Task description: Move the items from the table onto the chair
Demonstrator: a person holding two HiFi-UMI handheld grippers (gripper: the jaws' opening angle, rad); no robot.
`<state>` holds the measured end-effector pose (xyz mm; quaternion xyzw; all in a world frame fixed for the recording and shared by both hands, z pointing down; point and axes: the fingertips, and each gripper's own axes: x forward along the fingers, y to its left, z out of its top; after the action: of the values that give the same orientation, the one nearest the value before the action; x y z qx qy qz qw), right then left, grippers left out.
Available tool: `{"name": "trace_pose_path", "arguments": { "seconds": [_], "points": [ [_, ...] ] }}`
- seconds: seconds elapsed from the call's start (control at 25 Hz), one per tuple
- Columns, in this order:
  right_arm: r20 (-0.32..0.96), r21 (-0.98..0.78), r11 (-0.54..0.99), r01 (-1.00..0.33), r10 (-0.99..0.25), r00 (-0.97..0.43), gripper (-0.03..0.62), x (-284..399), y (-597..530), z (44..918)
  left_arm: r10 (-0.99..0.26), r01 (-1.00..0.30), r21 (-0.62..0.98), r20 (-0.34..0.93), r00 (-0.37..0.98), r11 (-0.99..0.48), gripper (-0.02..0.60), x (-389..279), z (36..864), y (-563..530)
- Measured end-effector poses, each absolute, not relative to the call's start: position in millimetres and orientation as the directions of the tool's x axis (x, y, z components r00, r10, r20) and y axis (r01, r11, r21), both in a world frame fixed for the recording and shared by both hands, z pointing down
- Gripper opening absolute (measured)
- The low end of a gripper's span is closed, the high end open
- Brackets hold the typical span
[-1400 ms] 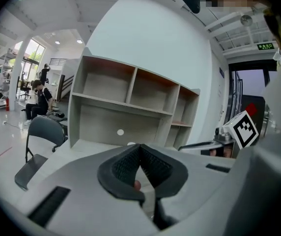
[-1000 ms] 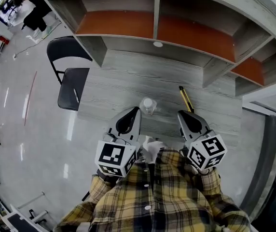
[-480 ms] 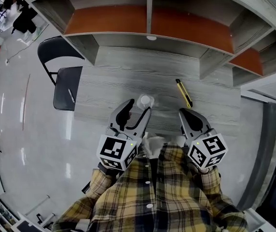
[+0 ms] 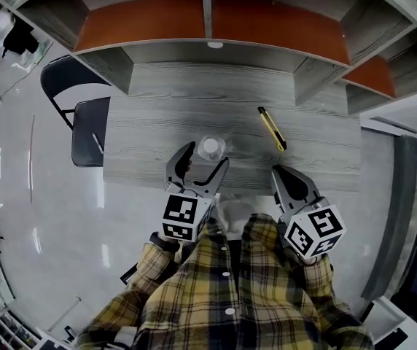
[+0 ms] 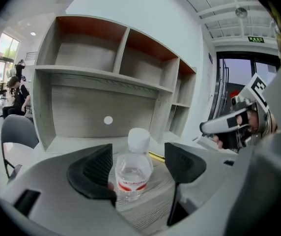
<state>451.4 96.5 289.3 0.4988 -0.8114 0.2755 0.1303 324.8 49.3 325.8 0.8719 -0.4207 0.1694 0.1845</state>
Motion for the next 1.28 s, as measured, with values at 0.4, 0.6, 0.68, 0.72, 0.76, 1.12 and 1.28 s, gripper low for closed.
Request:
{"name": "trace_pose_path", "arguments": {
  "seconds": [0.4,0.6,0.68,0.72,0.76,1.12,1.28],
  "points": [
    [0.539,-0.35,0.301,-0.887,-0.71,-0.453,0.018,453,115,314,-0.629,-0.803,0.171,0.537,0.562,-0.571,0.33,327,393,48],
    [0.557,-0.357,0.294,-0.887,-0.695,-0.455,0.018,454,121,321,-0.639,-0.814,0.144,0.549,0.539,-0.563,0.33,335,410,46],
    [0.559,-0.358,0.291,-0.887,-0.694,-0.454,0.018,454,122,323,-0.649,-0.821,0.136,0.546,0.529,-0.555,0.33,336,413,43],
    [0.559,-0.358,0.29,-0.888,-0.695,-0.453,0.018,454,123,323,-0.653,-0.824,0.132,0.547,0.524,-0.551,0.328,337,415,41],
    [0.559,-0.358,0.288,-0.888,-0.696,-0.451,0.018,455,123,323,-0.655,-0.826,0.125,0.549,0.519,-0.549,0.328,337,416,41],
    [0.54,-0.361,0.297,-0.884,-0.706,-0.458,0.018,456,123,322,-0.639,-0.831,0.114,0.585,0.499,-0.544,0.305,332,415,42],
    [0.51,-0.377,0.341,-0.861,-0.7,-0.5,0.018,453,111,317,-0.667,-0.854,0.125,0.572,0.477,-0.504,0.304,321,399,41]
  ]
}}
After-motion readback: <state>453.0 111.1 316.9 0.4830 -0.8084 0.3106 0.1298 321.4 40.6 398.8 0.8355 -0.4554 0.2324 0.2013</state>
